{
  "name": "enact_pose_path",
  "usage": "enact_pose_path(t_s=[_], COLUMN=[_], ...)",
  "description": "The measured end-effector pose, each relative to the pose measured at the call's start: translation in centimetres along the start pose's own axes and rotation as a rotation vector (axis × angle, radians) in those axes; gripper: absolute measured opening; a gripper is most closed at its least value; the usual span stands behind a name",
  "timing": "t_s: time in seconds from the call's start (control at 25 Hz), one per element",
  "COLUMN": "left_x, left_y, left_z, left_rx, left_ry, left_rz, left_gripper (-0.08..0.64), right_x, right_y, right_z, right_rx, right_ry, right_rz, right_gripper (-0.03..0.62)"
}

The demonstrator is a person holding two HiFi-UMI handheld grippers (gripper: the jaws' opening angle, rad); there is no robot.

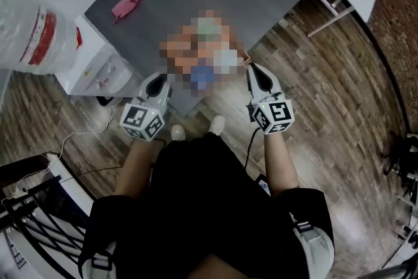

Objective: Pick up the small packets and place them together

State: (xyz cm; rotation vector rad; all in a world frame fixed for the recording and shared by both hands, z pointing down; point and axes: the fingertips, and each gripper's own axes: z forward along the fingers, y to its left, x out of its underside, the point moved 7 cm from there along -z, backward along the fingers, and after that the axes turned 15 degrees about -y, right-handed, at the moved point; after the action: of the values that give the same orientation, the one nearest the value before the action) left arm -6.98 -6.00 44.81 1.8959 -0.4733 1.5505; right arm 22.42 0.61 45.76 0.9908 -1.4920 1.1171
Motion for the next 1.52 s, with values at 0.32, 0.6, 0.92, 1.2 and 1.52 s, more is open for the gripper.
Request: enact_pose_path(t_s=[0.32, 0.6, 0.92, 1.2, 1.52], left_x=[-1.6, -2.1, -3.0, -4.2, -3.1], left_y=[0.6, 1.9, 1.7, 0.5, -3.8], left_z=[-5.3, -12.4, -18.1, -18.5, -16.6], left_rx=[0.038, 0.076, 0.113, 0.081, 0.080], left_ry=[-0.095, -0.100, -0.110, -0.182, -0.232], left_rz=[-0.002, -0.007, 0.016, 0.033, 0.013], left_gripper=[-0.001, 0.000, 0.000, 0.000, 0.000], right_x=[-1.7, -1.7, -2.0, -3.8, -4.4], right_y=[5.6, 13.1, 19.7, 18.2, 15.4], right_z=[-2.3, -6.3, -11.0, -13.4, -16.3], right_rx=[0.024, 0.080, 0.117, 0.111, 0.098], right_ry=[-0.060, -0.081, -0.128, -0.191, -0.167], right_rz=[-0.009, -0.015, -0.041, -0.043, -0.088], right_gripper=[0.003, 0.002, 0.002, 0.002, 0.000])
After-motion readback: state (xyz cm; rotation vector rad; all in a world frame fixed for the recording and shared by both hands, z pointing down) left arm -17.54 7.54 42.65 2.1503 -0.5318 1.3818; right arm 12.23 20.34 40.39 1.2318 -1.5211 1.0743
